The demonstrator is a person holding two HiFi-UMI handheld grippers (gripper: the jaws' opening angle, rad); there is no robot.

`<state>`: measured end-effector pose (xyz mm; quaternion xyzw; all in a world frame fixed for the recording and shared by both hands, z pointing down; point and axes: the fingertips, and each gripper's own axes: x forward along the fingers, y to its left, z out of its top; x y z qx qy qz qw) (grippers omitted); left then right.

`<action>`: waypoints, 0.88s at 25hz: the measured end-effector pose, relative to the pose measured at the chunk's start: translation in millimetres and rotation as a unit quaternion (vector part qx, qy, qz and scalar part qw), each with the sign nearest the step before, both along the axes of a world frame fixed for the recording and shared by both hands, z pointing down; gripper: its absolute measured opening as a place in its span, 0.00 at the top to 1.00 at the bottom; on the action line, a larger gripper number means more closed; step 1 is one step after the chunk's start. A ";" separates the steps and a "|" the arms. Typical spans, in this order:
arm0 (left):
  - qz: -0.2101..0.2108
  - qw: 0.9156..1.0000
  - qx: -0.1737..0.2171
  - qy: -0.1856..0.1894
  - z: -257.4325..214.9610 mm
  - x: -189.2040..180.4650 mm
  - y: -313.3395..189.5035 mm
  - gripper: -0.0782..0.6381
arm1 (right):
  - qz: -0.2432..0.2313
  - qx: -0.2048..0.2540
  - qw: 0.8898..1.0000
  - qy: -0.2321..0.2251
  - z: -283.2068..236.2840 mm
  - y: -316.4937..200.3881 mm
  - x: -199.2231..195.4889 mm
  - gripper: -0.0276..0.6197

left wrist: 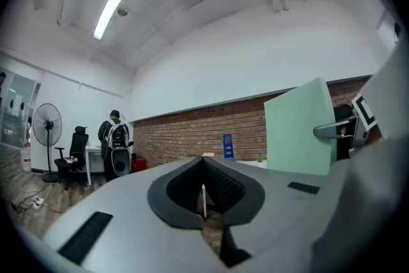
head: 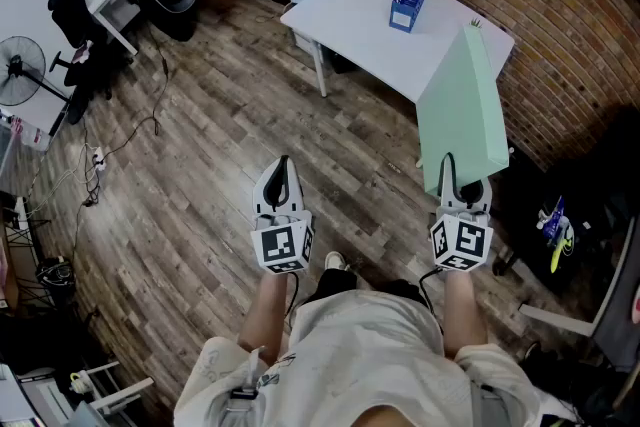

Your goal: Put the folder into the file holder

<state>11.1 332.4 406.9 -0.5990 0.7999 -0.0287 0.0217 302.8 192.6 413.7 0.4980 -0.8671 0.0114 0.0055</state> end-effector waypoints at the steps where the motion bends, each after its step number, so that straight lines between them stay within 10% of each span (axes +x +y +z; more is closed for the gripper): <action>1: -0.004 1.000 -0.002 -0.003 -1.8 11.5 7.1 0.87 | -0.004 0.000 1.000 -0.002 -2.1 5.9 9.6 0.69; 12: -0.071 0.997 -0.013 0.025 6.0 119.5 67.3 0.87 | -0.067 -0.005 0.998 0.000 4.4 49.6 98.6 0.69; 22: -0.104 0.994 -0.009 0.033 3.6 132.8 93.2 0.87 | -0.113 0.003 0.994 0.004 1.1 59.3 87.7 0.69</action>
